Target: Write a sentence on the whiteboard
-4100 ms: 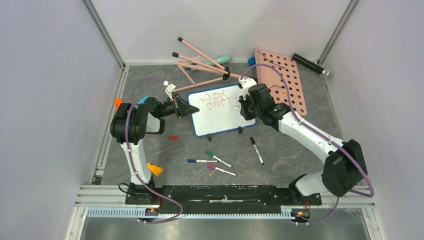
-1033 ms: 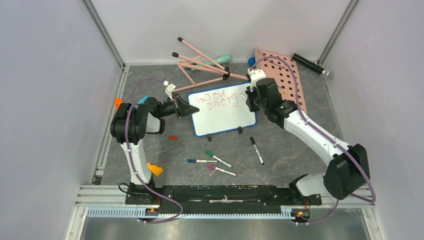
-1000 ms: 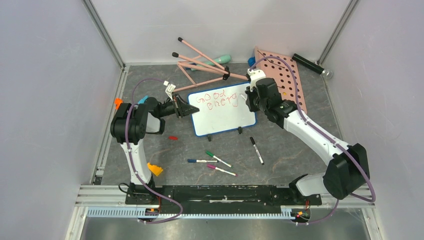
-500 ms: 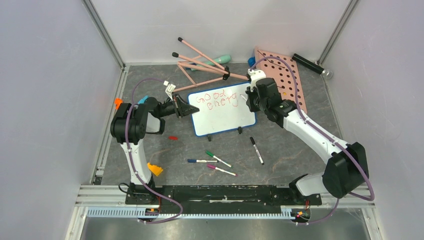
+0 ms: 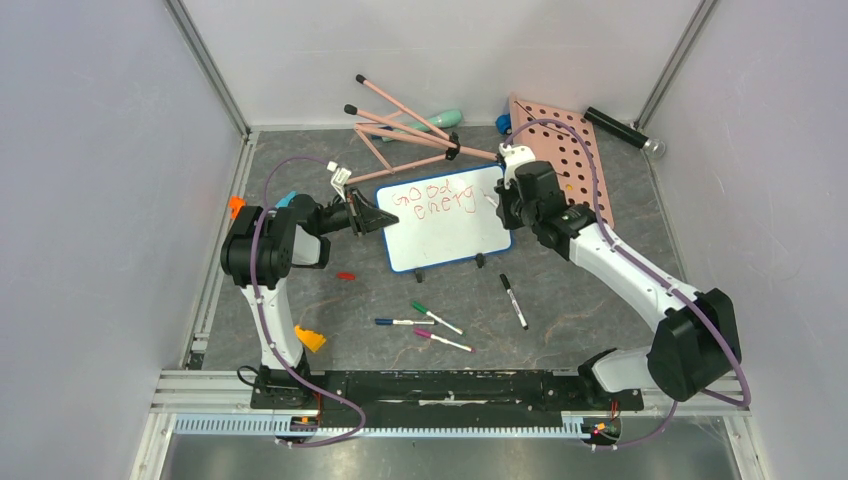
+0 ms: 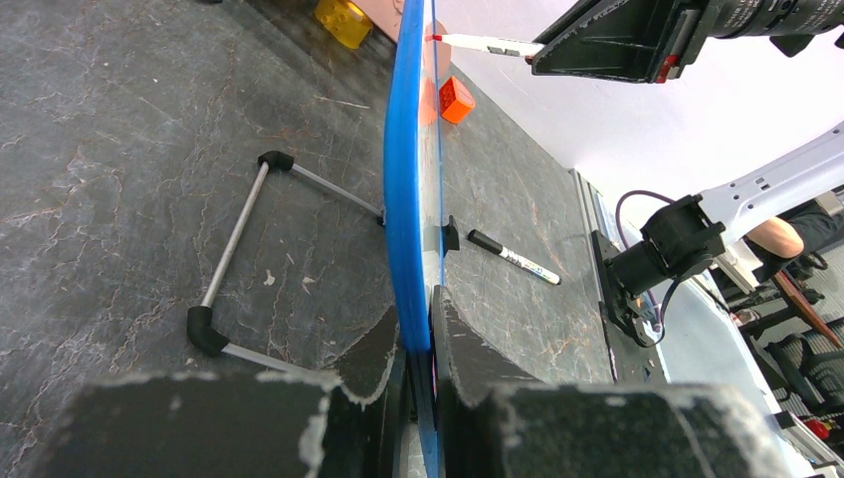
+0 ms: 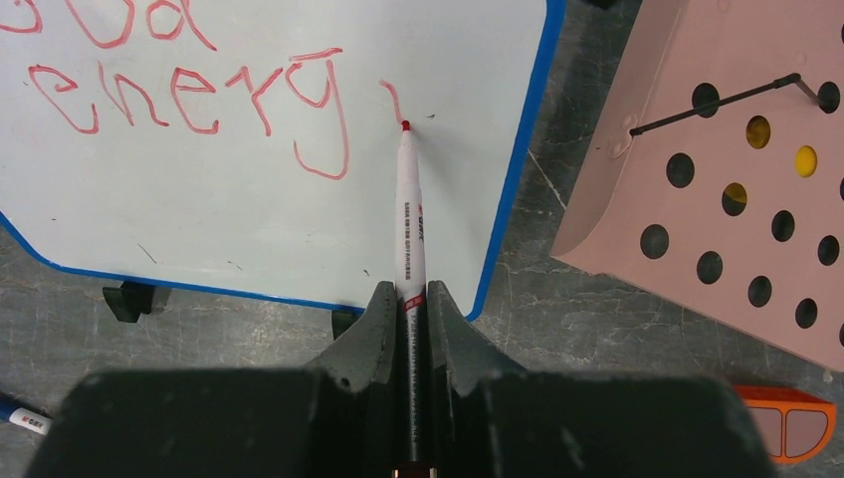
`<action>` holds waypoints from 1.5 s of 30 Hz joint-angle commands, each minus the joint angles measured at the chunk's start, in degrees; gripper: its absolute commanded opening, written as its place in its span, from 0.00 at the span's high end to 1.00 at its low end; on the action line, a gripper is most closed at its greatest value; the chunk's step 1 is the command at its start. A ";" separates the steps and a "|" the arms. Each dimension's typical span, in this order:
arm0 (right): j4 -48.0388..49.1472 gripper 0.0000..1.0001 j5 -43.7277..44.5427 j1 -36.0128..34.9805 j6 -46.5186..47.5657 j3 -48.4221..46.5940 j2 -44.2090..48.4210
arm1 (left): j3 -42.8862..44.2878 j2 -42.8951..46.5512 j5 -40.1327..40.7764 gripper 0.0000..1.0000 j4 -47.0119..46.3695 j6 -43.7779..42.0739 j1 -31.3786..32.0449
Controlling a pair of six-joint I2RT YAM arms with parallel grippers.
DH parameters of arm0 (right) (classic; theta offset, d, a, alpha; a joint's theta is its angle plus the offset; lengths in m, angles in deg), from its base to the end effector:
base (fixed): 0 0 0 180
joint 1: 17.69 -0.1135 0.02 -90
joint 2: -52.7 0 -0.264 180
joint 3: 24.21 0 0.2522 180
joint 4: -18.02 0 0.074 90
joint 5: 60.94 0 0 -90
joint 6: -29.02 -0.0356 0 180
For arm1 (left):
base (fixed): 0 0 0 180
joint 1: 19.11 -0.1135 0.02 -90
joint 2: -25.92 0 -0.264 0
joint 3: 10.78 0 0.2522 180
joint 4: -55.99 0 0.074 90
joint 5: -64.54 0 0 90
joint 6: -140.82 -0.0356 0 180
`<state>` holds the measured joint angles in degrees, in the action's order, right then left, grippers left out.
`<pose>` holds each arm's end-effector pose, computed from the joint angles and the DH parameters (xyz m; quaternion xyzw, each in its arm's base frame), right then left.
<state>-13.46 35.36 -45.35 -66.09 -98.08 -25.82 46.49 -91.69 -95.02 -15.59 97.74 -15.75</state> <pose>0.2739 0.1391 0.2873 -0.1496 0.8779 0.0806 0.4477 0.3494 -0.0539 0.1451 0.2161 0.6475 -0.5973 0.4210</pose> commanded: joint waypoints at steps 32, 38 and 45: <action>-0.45 1.00 -0.86 1.95 0.10 -3.29 -1.40 | 1.14 -1.05 -0.98 0.98 -3.87 -4.67 -0.37; 0.05 1.00 -1.64 1.97 -0.14 0.82 0.53 | 1.14 -1.09 -0.99 0.98 -3.87 -4.72 -0.45; 0.76 1.00 -3.15 2.05 -0.13 3.85 1.79 | 1.15 -1.14 -0.99 0.98 -3.87 -4.65 -0.42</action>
<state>-14.18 33.26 -43.69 -66.11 -95.75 -25.21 46.53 -91.69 -94.98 -15.59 97.72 -15.78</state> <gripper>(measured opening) 0.101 0.152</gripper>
